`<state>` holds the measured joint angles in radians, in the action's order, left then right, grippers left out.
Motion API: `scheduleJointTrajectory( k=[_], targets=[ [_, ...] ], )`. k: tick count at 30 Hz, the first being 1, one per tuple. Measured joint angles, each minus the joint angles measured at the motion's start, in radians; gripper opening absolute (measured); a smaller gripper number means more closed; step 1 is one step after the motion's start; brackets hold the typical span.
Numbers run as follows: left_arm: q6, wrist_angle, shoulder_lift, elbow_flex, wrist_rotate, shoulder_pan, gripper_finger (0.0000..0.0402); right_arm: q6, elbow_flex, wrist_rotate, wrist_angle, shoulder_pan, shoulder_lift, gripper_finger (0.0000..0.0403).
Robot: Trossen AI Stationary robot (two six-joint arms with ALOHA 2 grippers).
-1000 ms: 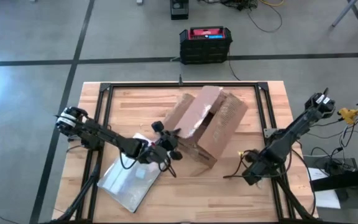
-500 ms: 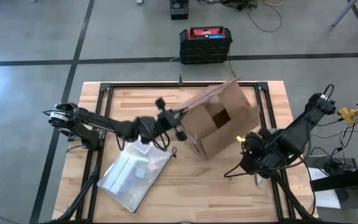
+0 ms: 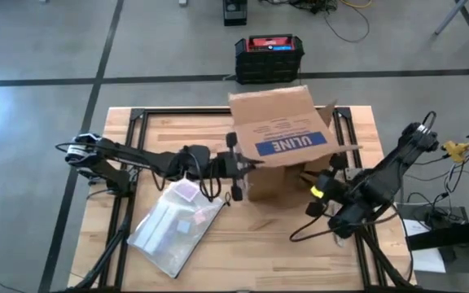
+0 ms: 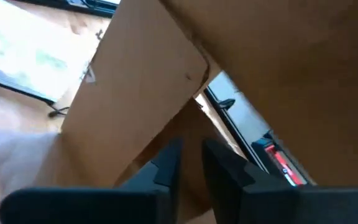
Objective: Unpack boxes
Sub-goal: Break down cardboard box until it is fully flat
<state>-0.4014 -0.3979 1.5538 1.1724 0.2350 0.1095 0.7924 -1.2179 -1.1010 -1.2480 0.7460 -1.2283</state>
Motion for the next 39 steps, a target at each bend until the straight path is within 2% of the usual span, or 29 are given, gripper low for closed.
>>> scheduleJointTrajectory(
  k=[6, 11, 16, 19, 22, 25, 29, 31, 35, 39],
  targets=[
    [0.098, -0.04, 0.028, -0.029, -0.002, -0.001, 0.0, 0.117, 0.182, -0.029, 0.131, 0.0, -0.077, 0.0018],
    [0.141, -0.057, 0.05, -0.031, -0.088, 0.008, 0.0, 0.379, 0.288, -0.149, 0.139, -0.002, -0.16, 0.0002],
    [0.179, -0.087, 0.083, -0.03, -0.144, 0.009, 0.0, 0.602, 0.333, -0.18, 0.145, -0.062, -0.265, 0.0001],
    [0.209, -0.098, 0.109, -0.03, -0.146, 0.004, 0.0, 0.659, 0.313, -0.173, 0.211, -0.077, -0.323, 0.0],
    [0.23, -0.107, 0.134, -0.029, -0.138, -0.003, 0.0, 0.551, 0.24, -0.15, 0.317, -0.058, -0.366, 0.0],
    [0.245, -0.122, 0.152, -0.027, -0.097, -0.016, 0.0, 0.277, 0.153, -0.091, 0.495, -0.033, -0.402, 0.0],
    [0.251, -0.171, 0.167, -0.03, -0.097, -0.029, 0.0, -0.142, 0.081, 0.07, 0.753, -0.047, -0.469, 0.0],
    [0.253, -0.19, 0.167, -0.03, -0.113, -0.032, 0.0, -0.278, 0.051, 0.128, 0.796, -0.061, -0.511, 0.0],
    [0.255, -0.166, 0.167, -0.03, -0.123, -0.027, 0.0, -0.357, -0.007, 0.131, 0.744, -0.092, -0.574, 0.0],
    [0.255, -0.118, 0.166, -0.029, -0.15, -0.019, 0.0, -0.301, -0.019, 0.132, 0.601, -0.107, -0.595, 0.0]
  ],
)
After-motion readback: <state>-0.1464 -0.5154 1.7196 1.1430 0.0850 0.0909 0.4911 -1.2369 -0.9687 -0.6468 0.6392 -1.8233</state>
